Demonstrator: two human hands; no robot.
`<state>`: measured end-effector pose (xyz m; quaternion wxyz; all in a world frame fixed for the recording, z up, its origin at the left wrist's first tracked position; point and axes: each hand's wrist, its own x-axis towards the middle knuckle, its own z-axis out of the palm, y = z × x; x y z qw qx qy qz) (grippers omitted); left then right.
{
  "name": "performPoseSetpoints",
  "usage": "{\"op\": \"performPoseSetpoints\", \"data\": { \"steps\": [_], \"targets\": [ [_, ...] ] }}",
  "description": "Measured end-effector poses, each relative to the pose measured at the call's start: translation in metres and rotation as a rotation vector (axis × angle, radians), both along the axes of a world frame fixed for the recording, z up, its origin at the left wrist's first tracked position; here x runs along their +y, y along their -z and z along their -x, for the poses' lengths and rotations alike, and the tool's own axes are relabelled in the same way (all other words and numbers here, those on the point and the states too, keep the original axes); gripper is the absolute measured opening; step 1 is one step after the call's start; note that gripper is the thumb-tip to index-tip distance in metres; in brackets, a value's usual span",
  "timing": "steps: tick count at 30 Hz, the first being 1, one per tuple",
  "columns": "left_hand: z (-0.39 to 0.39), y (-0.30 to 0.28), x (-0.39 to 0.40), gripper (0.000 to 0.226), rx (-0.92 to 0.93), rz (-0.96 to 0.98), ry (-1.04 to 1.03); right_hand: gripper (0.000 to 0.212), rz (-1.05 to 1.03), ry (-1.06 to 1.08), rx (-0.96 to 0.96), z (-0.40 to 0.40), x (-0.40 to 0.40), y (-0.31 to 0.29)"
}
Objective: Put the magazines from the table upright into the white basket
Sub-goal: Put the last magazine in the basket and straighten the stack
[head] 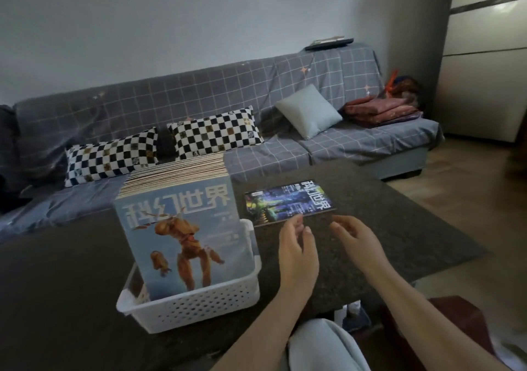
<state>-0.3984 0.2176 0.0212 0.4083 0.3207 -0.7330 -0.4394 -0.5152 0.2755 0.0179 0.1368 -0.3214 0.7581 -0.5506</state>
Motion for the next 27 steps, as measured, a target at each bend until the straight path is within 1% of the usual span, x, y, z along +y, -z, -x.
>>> {"op": "performPoseSetpoints", "data": {
  "steps": [5,7,9,12,15,16,18,20,22,23,24,27],
  "targets": [
    [0.057,0.033,-0.047,0.046,-0.102,-0.134,-0.183,0.031,-0.121,0.05,-0.041,0.042,-0.034,0.028],
    [0.074,0.044,-0.072,0.047,-0.184,-0.086,-0.292,0.035,-0.171,0.075,-0.029,0.056,-0.054,0.038],
    [0.09,0.053,-0.096,0.051,-0.258,-0.061,-0.357,0.038,-0.225,0.117,0.032,0.072,-0.072,0.047],
    [0.11,0.065,-0.122,0.06,-0.373,-0.105,-0.341,0.036,-0.281,0.194,0.16,0.095,-0.098,0.057],
    [0.122,0.076,-0.139,0.067,-0.543,-0.019,-0.311,0.049,-0.422,0.279,0.27,0.114,-0.124,0.06],
    [0.124,0.079,-0.141,0.068,-0.576,0.002,-0.313,0.054,-0.489,0.295,0.29,0.119,-0.133,0.059],
    [0.127,0.084,-0.145,0.071,-0.614,0.026,-0.332,0.055,-0.588,0.311,0.299,0.128,-0.149,0.056],
    [0.127,0.087,-0.146,0.072,-0.647,0.066,-0.349,0.058,-0.641,0.322,0.252,0.136,-0.162,0.054],
    [0.127,0.09,-0.148,0.072,-0.665,0.09,-0.363,0.065,-0.668,0.327,0.148,0.145,-0.169,0.052],
    [0.127,0.091,-0.148,0.072,-0.669,0.1,-0.371,0.065,-0.669,0.322,0.088,0.149,-0.171,0.051],
    [0.126,0.091,-0.149,0.072,-0.671,0.106,-0.374,0.061,-0.66,0.305,0.03,0.151,-0.172,0.049],
    [0.124,0.087,-0.146,0.07,-0.678,0.077,-0.349,0.039,-0.567,0.258,-0.099,0.15,-0.167,0.048]
  ]
}}
